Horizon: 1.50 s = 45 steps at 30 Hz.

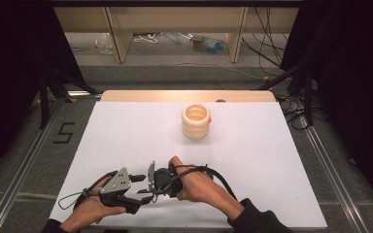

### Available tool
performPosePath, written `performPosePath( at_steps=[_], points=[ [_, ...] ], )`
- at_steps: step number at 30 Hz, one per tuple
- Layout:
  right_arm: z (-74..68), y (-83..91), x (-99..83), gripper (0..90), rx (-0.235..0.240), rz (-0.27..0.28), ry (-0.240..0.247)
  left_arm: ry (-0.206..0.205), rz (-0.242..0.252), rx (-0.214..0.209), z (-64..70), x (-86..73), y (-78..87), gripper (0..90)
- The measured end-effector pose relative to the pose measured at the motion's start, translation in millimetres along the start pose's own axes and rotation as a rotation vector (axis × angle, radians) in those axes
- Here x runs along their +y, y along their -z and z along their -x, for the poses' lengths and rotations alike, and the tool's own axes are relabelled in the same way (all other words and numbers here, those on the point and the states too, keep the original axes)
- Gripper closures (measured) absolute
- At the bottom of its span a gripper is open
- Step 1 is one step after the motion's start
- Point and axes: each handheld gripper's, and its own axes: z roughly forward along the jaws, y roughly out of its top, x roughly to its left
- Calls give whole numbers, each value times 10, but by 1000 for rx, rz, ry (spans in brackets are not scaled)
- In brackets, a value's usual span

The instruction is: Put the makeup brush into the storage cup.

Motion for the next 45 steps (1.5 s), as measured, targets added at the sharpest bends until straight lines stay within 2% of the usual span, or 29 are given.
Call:
performPosePath(
  at_steps=[5, 7, 10, 13, 16, 17, 18, 19, 22, 25, 26, 29, 30, 32, 33, 34, 35, 36, 43, 44, 45],
  points=[
    [-35, -11, 20, 741, 5, -1, 7, -12, -18, -33, 26, -3, -12, 366],
    [-32, -22, 23, 741, 15, 4, 29, -25, -24, -31, 43, -6, -22, 380],
    [-68, -12, 45, 741, 13, -10, 16, -42, -41, -42, 49, -5, -28, 406],
    [-70, -15, 54, 741, 6, -6, 39, -45, -51, -55, 55, -5, -34, 432],
    [-88, -19, 65, 741, 10, -3, 36, -50, -51, -62, 72, -7, -38, 473],
    [-85, -41, 59, 741, 22, 29, 43, -50, -44, -72, 76, -9, -52, 481],
    [-87, -35, 65, 741, 21, 23, 48, -57, -62, -64, 85, 0, -38, 489],
    [-92, -44, 65, 741, 24, 36, 47, -63, -53, -70, 90, -3, -47, 501],
    [-102, -41, 73, 741, 28, 34, 55, -77, -60, -78, 102, 1, -48, 529],
    [-116, -19, 91, 741, 9, -3, 58, -88, -64, -91, 101, 4, -50, 544],
    [-120, -22, 93, 741, 7, -2, 57, -89, -63, -83, 107, 4, -49, 551],
    [-116, -24, 97, 741, 21, 3, 70, -91, -64, -95, 113, 6, -52, 572],
    [-122, -54, 91, 741, 30, 43, 65, -89, -65, -98, 118, 5, -53, 574],
    [-136, -44, 102, 741, 32, 27, 64, -99, -69, -101, 113, 10, -59, 583],
    [-134, -34, 109, 741, 31, 12, 76, -96, -74, -120, 112, 13, -63, 584],
    [-138, -34, 114, 741, 18, 5, 84, -97, -76, -122, 112, 15, -63, 587],
    [-152, -36, 120, 741, 22, 3, 70, -97, -76, -123, 114, 16, -63, 589],
    [-143, -43, 121, 741, 22, 5, 90, -94, -63, -116, 118, 11, -73, 595],
    [-141, -35, 131, 742, 23, 19, 116, -79, -73, -119, 121, 13, -72, 625],
    [-147, -32, 135, 741, 24, 17, 113, -77, -74, -123, 121, 14, -70, 632],
    [-173, -18, 144, 741, 29, 3, 79, -76, -75, -126, 122, 15, -71, 648]
  ],
)
